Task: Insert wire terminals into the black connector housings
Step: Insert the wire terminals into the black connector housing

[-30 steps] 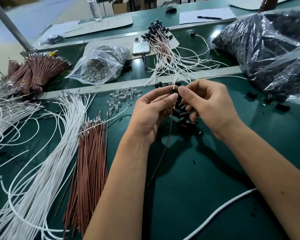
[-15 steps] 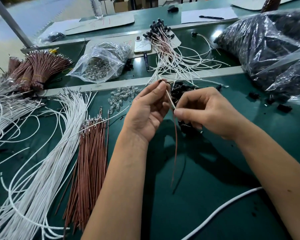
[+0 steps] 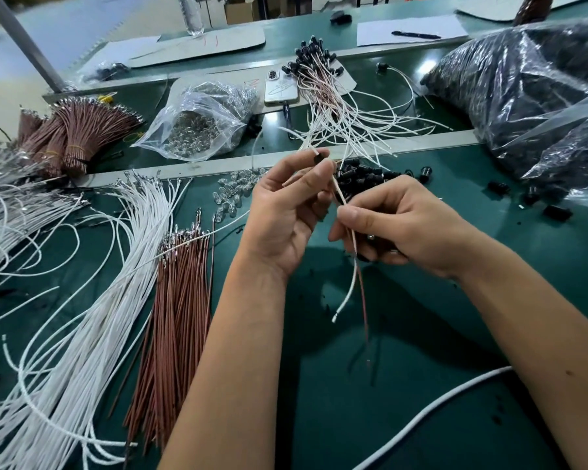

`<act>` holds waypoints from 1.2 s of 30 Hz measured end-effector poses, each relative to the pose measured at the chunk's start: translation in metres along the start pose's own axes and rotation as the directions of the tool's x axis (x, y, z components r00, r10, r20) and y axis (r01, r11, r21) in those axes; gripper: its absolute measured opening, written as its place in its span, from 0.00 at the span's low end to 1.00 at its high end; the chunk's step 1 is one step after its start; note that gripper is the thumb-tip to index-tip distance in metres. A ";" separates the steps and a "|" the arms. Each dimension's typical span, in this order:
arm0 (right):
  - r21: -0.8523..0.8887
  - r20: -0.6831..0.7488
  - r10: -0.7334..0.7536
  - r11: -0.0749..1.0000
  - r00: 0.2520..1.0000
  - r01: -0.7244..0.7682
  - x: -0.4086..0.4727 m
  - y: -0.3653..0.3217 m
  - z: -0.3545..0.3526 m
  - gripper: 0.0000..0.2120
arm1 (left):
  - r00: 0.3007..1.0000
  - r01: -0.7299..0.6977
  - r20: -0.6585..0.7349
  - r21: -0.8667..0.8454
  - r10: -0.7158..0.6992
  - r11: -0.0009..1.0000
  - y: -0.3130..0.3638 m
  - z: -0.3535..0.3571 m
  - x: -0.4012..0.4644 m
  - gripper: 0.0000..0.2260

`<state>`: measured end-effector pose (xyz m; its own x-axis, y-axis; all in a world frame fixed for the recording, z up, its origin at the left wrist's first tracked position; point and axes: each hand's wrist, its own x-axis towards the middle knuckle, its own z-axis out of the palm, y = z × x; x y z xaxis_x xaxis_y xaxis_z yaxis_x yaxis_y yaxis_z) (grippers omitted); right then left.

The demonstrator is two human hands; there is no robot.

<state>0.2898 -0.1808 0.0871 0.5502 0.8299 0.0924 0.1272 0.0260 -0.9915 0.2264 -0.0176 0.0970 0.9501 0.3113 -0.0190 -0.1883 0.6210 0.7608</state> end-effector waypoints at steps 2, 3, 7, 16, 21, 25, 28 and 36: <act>-0.070 0.118 0.056 0.996 0.991 -0.048 -0.004 0.000 -0.006 0.12 | 1.000 -0.001 -0.023 -0.073 0.000 0.997 0.002 -0.003 0.001 0.07; -0.111 0.205 0.114 0.989 0.972 -0.092 -0.005 0.000 -0.009 0.11 | 0.999 -0.006 -0.034 -0.101 0.002 0.995 0.003 -0.006 0.002 0.07; -0.269 0.532 0.347 0.934 0.773 -0.234 -0.010 -0.003 -0.013 0.10 | 0.993 -0.052 -0.113 -0.116 0.038 0.992 0.010 -0.017 0.006 0.11; -0.043 -0.063 0.071 0.996 0.995 -0.074 0.004 0.003 0.005 0.13 | 0.992 0.045 -0.121 0.160 -0.026 0.986 -0.004 -0.004 0.004 0.07; -0.219 0.273 0.292 0.947 0.917 -0.236 -0.004 0.003 -0.006 0.11 | 0.990 -0.010 -0.138 0.156 0.032 0.988 -0.002 -0.010 0.006 0.09; -0.280 0.266 0.302 0.933 0.915 -0.227 -0.004 0.000 -0.003 0.11 | 0.995 -0.054 -0.062 0.313 0.077 0.948 -0.004 -0.008 0.003 0.08; -0.163 -0.069 0.098 0.981 0.993 -0.109 0.002 0.003 0.004 0.10 | 0.996 -0.091 0.011 0.326 0.092 0.941 -0.004 -0.005 0.001 0.09; -0.184 -0.073 0.083 0.978 0.994 -0.095 0.003 0.004 -0.005 0.09 | 0.991 -0.133 0.042 0.269 0.126 0.954 -0.006 -0.002 0.000 0.09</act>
<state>0.2958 -0.1813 0.0840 0.6178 0.7862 0.0165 0.2241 -0.1559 -0.9620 0.2271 -0.0201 0.0915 0.9285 0.3564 0.1045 -0.2387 0.3572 0.9030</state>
